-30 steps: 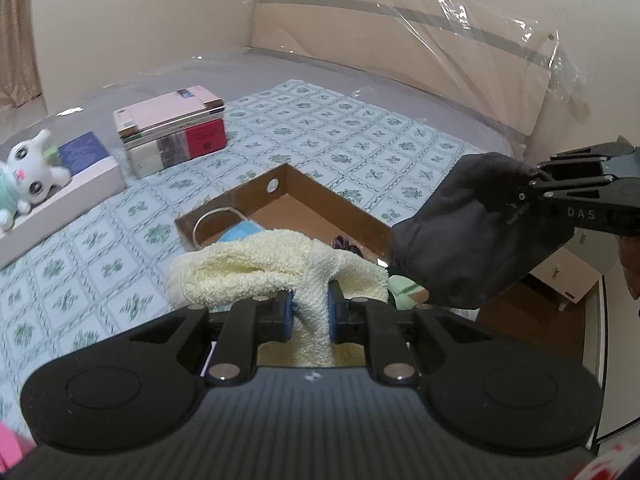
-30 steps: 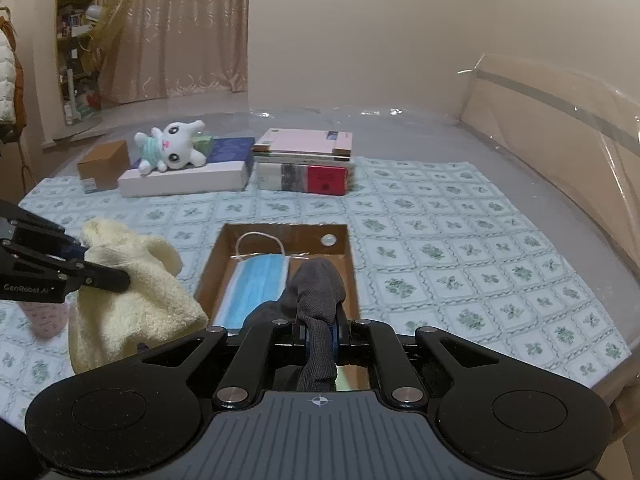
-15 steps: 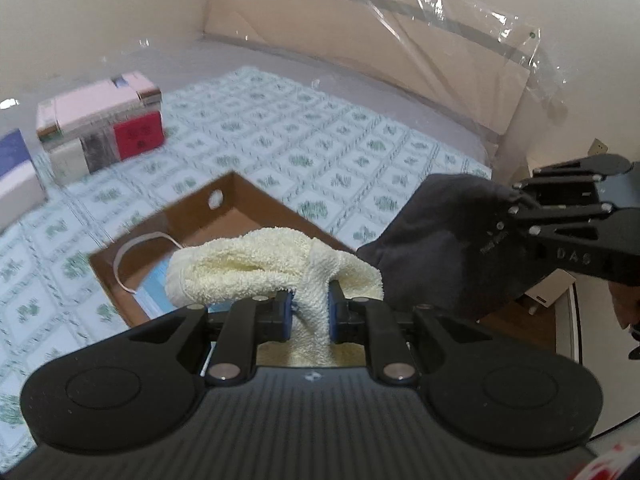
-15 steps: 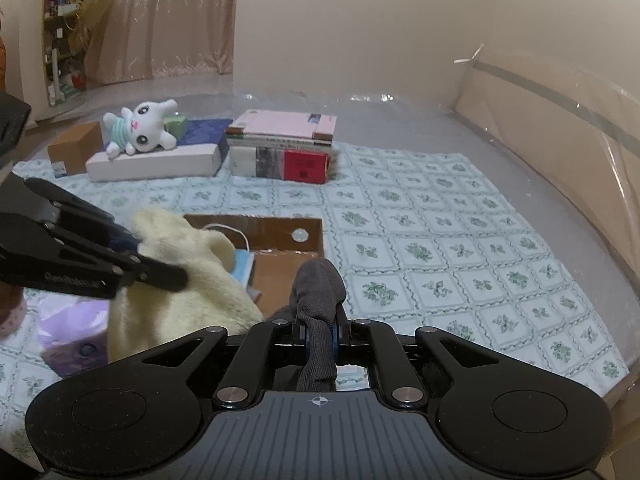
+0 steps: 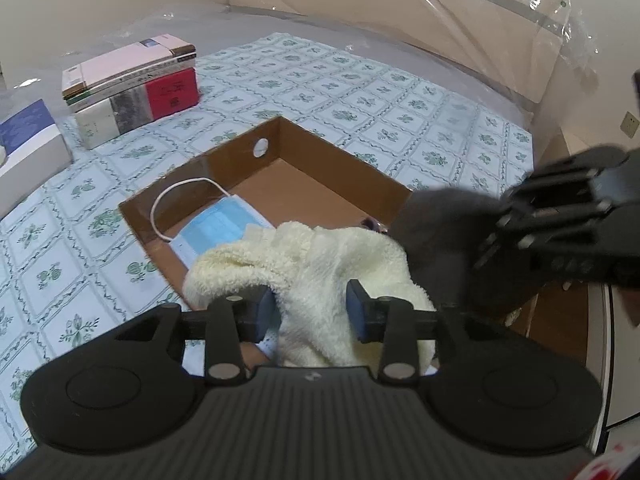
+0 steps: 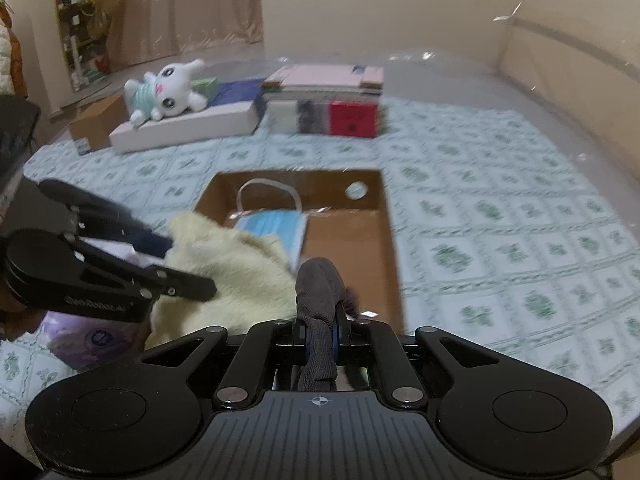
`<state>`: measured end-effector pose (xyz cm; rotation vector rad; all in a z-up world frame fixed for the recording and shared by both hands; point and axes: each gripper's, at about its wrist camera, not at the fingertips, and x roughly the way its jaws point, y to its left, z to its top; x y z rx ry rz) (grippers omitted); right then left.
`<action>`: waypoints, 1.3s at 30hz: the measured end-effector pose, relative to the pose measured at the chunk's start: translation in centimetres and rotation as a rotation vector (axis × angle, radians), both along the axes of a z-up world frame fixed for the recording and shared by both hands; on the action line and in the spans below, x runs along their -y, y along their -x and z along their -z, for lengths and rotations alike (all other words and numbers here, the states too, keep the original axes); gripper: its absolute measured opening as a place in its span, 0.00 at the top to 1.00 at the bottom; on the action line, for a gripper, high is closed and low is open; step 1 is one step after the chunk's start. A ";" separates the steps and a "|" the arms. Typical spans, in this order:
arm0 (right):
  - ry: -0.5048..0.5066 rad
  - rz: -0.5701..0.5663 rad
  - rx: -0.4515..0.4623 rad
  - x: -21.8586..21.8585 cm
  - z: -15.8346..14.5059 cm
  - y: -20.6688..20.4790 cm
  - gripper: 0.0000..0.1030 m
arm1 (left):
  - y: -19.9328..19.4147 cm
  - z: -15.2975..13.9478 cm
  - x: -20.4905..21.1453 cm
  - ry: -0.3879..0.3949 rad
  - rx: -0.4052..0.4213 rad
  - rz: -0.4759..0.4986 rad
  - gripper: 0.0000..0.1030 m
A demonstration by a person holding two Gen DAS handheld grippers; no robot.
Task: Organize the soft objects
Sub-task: 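Lower and open the left gripper to drop the towel while the right gripper releases the mask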
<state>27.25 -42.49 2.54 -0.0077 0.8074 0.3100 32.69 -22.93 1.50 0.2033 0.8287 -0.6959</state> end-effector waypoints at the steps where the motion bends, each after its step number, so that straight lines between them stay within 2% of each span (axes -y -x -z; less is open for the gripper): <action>1: -0.010 -0.002 -0.013 -0.2 0.5 -0.1 0.91 | 0.2 -0.1 -0.2 -0.003 0.004 -0.003 0.64; 5: -0.034 -0.003 -0.068 -0.6 2.6 -0.4 0.91 | 0.8 -0.2 -0.7 -0.018 0.015 -0.014 0.62; 13: 0.070 -0.024 -0.075 -1.4 5.4 -0.5 0.91 | 1.5 -0.6 -1.3 -0.005 0.016 -0.033 0.62; 23: 0.059 -0.024 -0.080 -1.3 5.7 -0.5 0.90 | 2.6 -1.5 -2.1 0.011 0.021 -0.067 0.62; 24: 0.055 -0.023 -0.081 -1.2 5.6 -0.4 0.87 | 2.7 -1.7 -2.2 0.012 0.025 -0.071 0.62; 26: 0.056 -0.022 -0.078 -1.1 5.5 -0.1 0.74 | 3.0 -2.1 -2.6 0.016 0.032 -0.085 0.59; 28: 0.064 -0.027 -0.072 -1.1 5.3 0.3 0.48 | 3.5 -2.5 -3.0 0.024 0.043 -0.098 0.55; 30: 0.051 -0.039 -0.064 -0.9 4.9 0.9 0.46 | 4.3 -2.9 -3.4 0.032 0.058 -0.112 0.48; 32: 0.039 -0.034 -0.052 -0.5 4.4 1.5 0.46 | 5.2 -3.4 -3.9 0.041 0.079 -0.123 0.35; 35: 0.014 -0.012 -0.036 0.1 3.4 2.4 0.45 | 6.6 -3.8 -4.5 0.044 0.115 -0.158 0.26; 39: -0.013 0.009 -0.013 0.9 2.2 4.1 0.44 | 8.2 -4.0 -5.4 0.069 0.135 -0.189 0.19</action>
